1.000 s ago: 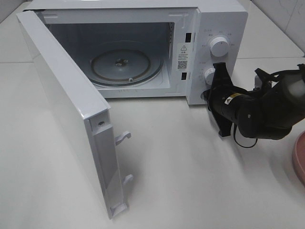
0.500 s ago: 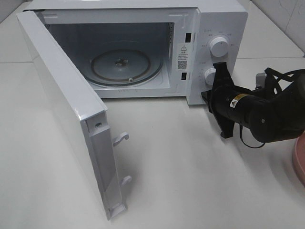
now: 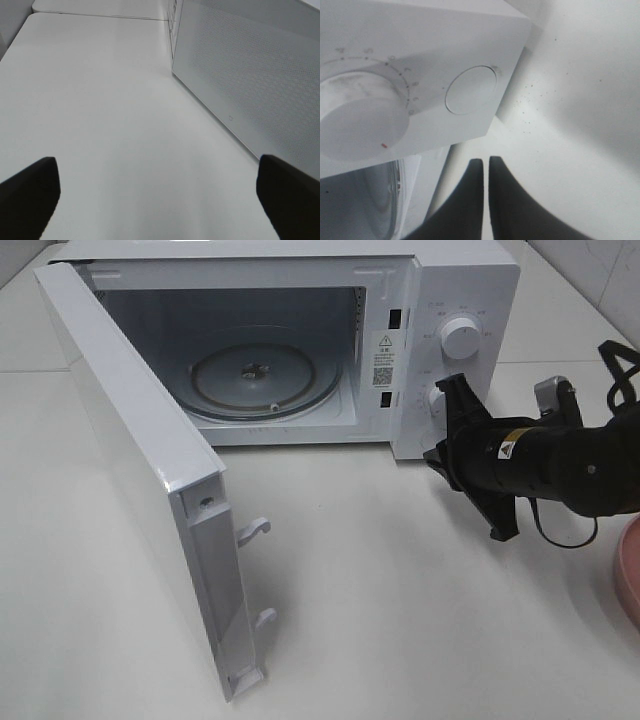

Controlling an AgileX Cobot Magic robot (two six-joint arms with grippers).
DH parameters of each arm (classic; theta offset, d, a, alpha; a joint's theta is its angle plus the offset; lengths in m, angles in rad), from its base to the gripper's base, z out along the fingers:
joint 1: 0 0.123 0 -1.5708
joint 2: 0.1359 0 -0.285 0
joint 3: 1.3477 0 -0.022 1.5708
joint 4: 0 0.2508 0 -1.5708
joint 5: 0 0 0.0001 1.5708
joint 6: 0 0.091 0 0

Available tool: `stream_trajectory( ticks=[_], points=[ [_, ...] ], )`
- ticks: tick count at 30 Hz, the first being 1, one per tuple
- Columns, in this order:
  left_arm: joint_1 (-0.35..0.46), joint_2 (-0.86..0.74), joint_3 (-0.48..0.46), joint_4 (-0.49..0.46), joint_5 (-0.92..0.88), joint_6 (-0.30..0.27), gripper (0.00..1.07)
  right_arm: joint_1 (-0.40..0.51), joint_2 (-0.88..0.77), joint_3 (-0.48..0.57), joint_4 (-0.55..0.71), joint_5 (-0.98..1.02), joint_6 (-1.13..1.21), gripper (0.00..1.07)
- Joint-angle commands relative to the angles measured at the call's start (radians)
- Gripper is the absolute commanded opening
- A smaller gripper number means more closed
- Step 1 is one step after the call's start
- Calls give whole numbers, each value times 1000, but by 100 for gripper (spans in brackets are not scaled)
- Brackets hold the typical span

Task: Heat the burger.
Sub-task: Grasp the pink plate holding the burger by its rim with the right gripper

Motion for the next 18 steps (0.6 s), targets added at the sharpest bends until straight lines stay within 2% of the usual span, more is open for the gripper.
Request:
stream_trajectory(
  ticks=[1,7,10,12,18],
  points=[
    [0,-11,1,-3,-17,1,100,-2,-78,2,-10,115,-150,0],
    [0,-11,1,-3,-17,1,100,-2,-203,0,-9,295,-465,1],
    [0,-11,1,-3,-17,1,100,-2,-221,0,-9,319,-520,2],
    [0,-11,1,-3,-17,1,100,-2,-284,0,-9,407,-728,3],
    [0,-11,1,-3,-17,1,100,-4,-351,0,-9,532,-925,3]
  ],
)
